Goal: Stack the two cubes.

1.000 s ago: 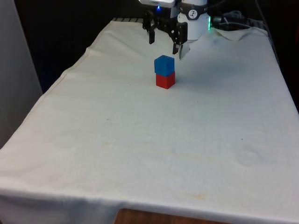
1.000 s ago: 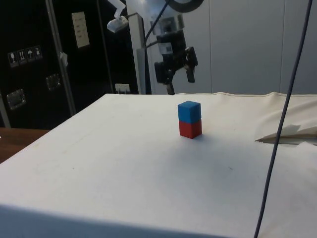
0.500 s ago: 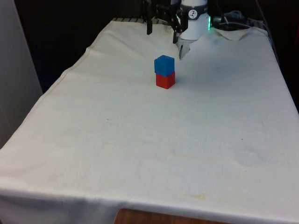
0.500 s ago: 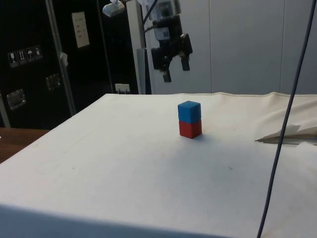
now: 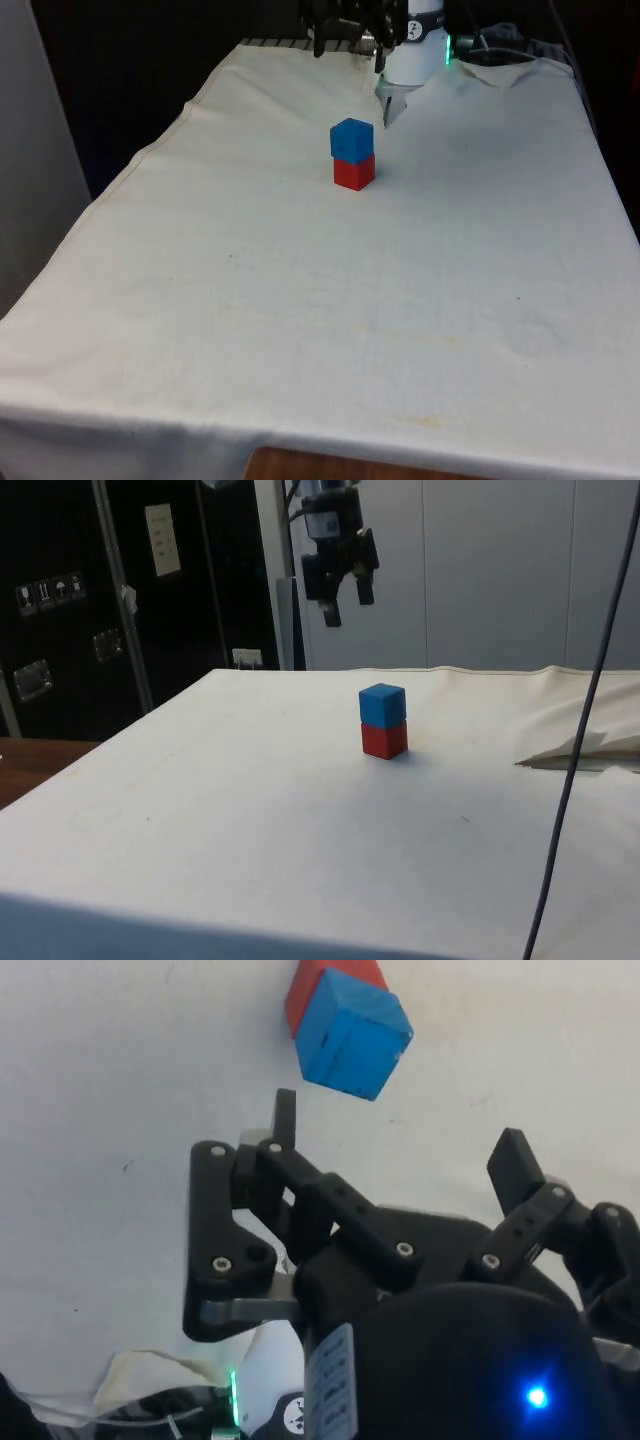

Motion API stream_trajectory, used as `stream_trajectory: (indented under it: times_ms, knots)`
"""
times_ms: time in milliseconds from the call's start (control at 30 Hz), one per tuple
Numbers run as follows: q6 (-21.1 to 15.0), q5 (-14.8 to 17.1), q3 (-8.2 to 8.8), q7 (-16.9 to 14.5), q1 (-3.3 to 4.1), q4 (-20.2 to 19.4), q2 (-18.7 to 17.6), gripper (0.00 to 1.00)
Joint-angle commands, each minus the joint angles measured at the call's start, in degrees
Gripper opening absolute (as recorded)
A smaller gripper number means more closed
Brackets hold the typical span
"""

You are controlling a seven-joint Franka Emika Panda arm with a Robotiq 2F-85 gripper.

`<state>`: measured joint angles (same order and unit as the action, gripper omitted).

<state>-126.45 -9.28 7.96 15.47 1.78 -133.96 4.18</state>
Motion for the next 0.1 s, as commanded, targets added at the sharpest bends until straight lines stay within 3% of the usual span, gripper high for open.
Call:
stream_trajectory:
  times_ms: [0,67]
  knots:
    - [0.2,0.2,-0.11,-0.6,0.11,0.1,0.1,1.00]
    - [0.0,0.0,-0.11,-0.4,0.06,0.1,0.0,1.00]
